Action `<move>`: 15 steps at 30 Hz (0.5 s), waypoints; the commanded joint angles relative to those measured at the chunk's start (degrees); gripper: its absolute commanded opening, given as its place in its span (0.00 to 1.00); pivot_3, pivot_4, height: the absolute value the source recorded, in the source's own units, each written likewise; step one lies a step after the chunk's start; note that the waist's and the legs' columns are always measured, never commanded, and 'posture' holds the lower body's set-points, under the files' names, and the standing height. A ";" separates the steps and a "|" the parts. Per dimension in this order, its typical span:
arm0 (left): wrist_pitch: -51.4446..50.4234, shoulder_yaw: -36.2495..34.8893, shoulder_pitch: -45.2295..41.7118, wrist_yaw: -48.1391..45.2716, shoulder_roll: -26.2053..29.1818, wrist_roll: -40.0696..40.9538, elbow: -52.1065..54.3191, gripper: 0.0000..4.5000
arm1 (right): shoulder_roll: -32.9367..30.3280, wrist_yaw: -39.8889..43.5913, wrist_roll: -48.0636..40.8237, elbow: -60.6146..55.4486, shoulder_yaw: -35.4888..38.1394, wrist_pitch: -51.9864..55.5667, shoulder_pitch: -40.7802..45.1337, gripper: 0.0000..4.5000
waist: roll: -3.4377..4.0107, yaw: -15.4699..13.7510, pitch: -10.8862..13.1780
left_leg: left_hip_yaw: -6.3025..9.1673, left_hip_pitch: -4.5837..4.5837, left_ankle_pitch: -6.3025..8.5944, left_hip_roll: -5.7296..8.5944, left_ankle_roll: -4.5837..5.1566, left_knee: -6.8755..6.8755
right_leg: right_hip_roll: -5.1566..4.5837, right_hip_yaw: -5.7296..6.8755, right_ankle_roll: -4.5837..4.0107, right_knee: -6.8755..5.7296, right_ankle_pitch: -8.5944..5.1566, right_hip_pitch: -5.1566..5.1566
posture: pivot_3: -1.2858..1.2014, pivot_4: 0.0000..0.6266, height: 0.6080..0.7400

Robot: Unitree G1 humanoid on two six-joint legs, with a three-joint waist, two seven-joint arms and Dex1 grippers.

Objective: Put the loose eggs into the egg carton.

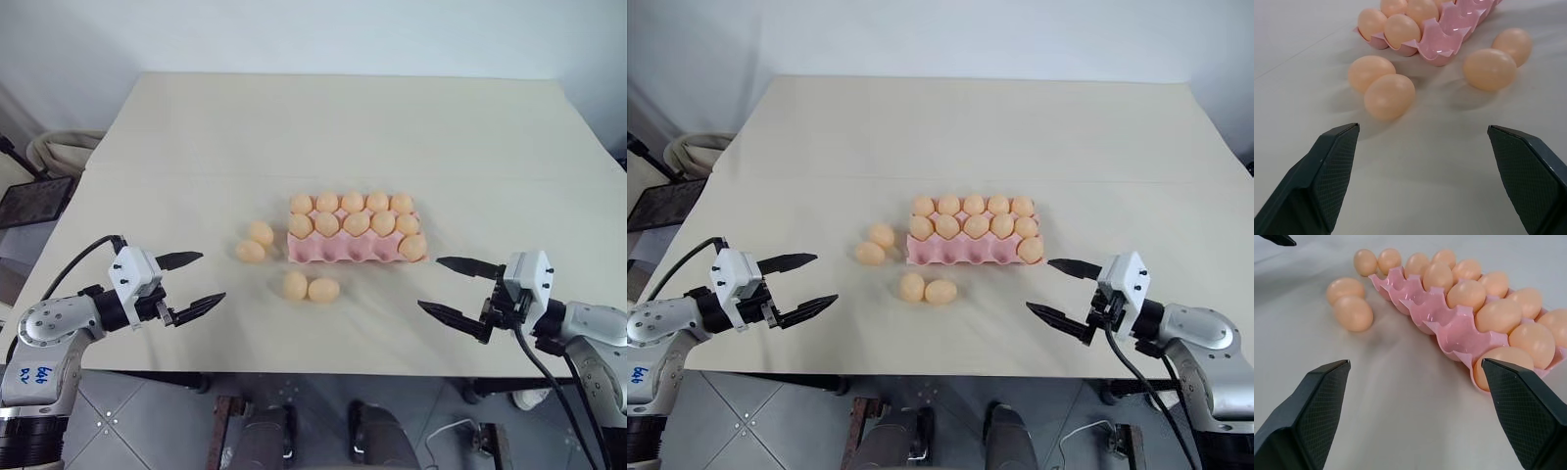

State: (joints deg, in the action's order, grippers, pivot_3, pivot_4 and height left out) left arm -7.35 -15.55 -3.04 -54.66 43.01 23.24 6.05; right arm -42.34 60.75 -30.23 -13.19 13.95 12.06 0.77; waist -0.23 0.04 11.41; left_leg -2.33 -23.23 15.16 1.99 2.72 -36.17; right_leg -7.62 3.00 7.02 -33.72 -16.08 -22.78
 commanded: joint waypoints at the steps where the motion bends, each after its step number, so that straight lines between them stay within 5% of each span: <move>1: 1.24 -0.62 0.31 0.25 0.24 -0.37 1.38 0.99 | -0.43 1.13 -0.28 -0.66 1.08 -1.77 -0.62 1.00 | 0.00 -0.04 0.00 | 0.00 0.00 0.00 0.00 0.00 0.00 | 0.00 0.00 0.00 -0.01 0.00 0.00 | 0.52 0.24 1.00; 15: 1.31 1.22 -0.89 -3.30 -0.04 1.09 0.77 0.99 | 0.39 3.34 -2.31 -1.33 2.92 -5.96 -1.93 1.00 | 0.00 -0.04 0.00 | 0.00 0.02 0.00 0.00 -0.01 -0.04 | 0.00 0.00 0.00 -0.06 0.00 0.00 | 0.52 0.24 1.00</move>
State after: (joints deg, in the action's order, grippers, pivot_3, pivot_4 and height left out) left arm -7.39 -14.51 -3.34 -57.01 42.91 23.59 6.03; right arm -42.30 63.15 -30.90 -13.16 14.10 8.56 -0.75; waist -0.23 0.00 11.41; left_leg -2.33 -23.21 15.16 1.99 2.72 -36.21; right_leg -7.62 3.00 7.02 -33.78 -16.08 -22.78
